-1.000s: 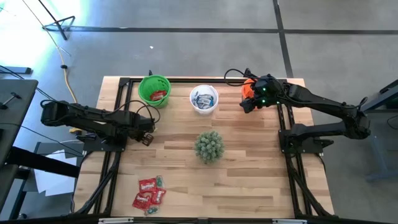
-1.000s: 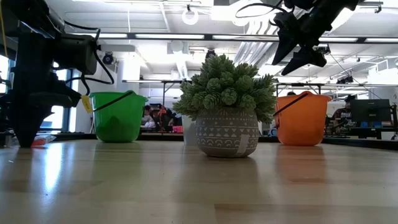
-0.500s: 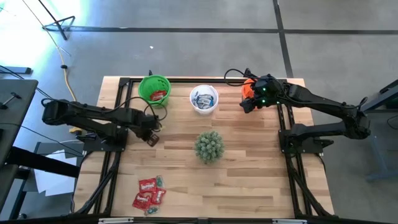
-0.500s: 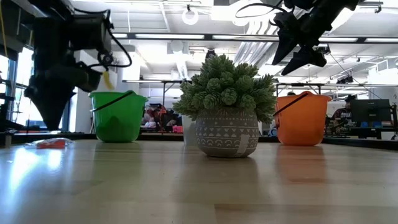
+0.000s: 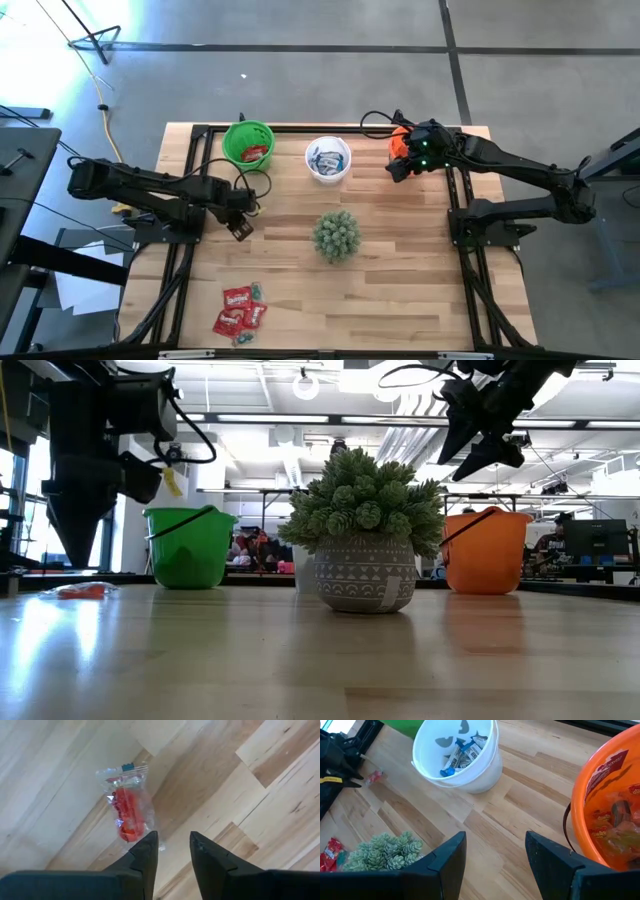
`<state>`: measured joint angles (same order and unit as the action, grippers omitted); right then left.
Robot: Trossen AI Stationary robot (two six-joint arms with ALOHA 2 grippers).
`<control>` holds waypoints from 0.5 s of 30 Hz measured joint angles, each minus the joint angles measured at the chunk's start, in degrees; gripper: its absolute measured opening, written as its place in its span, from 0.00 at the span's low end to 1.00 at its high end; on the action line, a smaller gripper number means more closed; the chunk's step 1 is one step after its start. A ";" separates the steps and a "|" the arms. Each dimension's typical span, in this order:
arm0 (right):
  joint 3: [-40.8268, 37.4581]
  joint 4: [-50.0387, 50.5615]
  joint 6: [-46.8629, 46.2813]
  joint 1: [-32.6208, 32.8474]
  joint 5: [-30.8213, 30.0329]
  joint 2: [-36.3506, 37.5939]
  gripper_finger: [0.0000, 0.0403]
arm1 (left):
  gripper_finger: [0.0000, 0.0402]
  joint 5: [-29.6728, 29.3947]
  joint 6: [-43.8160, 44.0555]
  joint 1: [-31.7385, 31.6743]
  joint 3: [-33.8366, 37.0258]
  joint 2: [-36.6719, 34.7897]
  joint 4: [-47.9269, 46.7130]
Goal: Sort candy
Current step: Put the transparent candy into the orange bucket
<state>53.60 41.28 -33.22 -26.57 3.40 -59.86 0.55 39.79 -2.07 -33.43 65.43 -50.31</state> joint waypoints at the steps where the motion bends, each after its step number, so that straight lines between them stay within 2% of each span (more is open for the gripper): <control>1: 0.00 0.00 0.14 0.00 0.00 0.00 0.49 | 0.26 -0.13 0.00 -0.02 0.02 -0.02 -0.18; 8: 0.00 0.00 0.25 0.00 0.00 0.00 0.49 | 0.29 -0.16 3.11 -0.02 4.59 -0.04 -1.21; 15: 0.00 0.00 0.23 -0.04 0.00 0.00 0.49 | 0.29 0.44 9.64 -0.07 9.08 -0.23 4.64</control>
<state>53.60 41.28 -32.99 -26.61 3.40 -59.86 0.99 49.43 -2.13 -24.35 65.20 -45.67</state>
